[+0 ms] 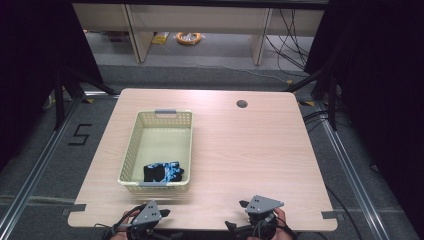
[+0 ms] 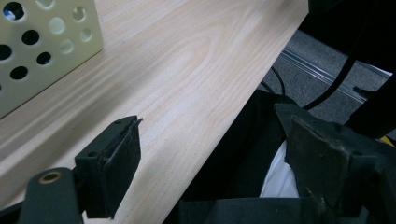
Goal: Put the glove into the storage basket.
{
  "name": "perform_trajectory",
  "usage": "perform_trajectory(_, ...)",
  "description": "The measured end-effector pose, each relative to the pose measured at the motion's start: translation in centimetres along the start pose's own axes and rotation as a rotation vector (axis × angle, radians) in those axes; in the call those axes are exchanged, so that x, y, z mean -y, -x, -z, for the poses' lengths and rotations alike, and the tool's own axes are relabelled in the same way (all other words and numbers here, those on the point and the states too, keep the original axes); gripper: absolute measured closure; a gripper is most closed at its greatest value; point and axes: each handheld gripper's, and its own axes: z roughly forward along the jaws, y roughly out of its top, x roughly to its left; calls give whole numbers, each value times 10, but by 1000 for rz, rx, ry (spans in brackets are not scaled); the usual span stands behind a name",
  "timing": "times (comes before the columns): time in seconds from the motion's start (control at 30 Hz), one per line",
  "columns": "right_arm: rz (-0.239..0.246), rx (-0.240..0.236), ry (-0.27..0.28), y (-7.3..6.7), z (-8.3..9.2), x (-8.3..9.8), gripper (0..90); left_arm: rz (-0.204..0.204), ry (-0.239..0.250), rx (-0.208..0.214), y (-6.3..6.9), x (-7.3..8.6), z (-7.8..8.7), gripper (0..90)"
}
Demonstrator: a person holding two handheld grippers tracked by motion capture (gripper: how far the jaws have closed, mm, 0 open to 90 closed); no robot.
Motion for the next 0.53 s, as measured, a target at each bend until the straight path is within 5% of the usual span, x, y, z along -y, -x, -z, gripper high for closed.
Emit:
perform_trajectory(0.2, 8, 3, -2, 0, -2, 0, 199, 27, -2, 3, 1, 0, 0, 179)
perform_trajectory(0.27, 14, 5, 0, 0, -2, 0, 199, 0, -14, 12, -1, -1, 1, 179)
perform_trajectory(0.3, 14, 3, 1, 0, -2, 0, 199, -6, 1, -30, -1, 0, 0, 179)
perform_trajectory(0.37, 7, -4, -4, 1, -2, 0, 199, 16, 24, 1, 0, 0, -1, 179)
perform_trajectory(0.47, 7, -4, -4, 1, -2, 0, 199, -18, -4, -11, -3, -1, 1, 179)
perform_trajectory(0.5, 11, -5, -2, 1, -2, 0, 198, 34, 18, -7, 0, 0, 0, 179)
perform_trajectory(0.53, 11, -6, -2, 1, -2, 0, 198, 13, 2, -16, -2, 0, 1, 179)
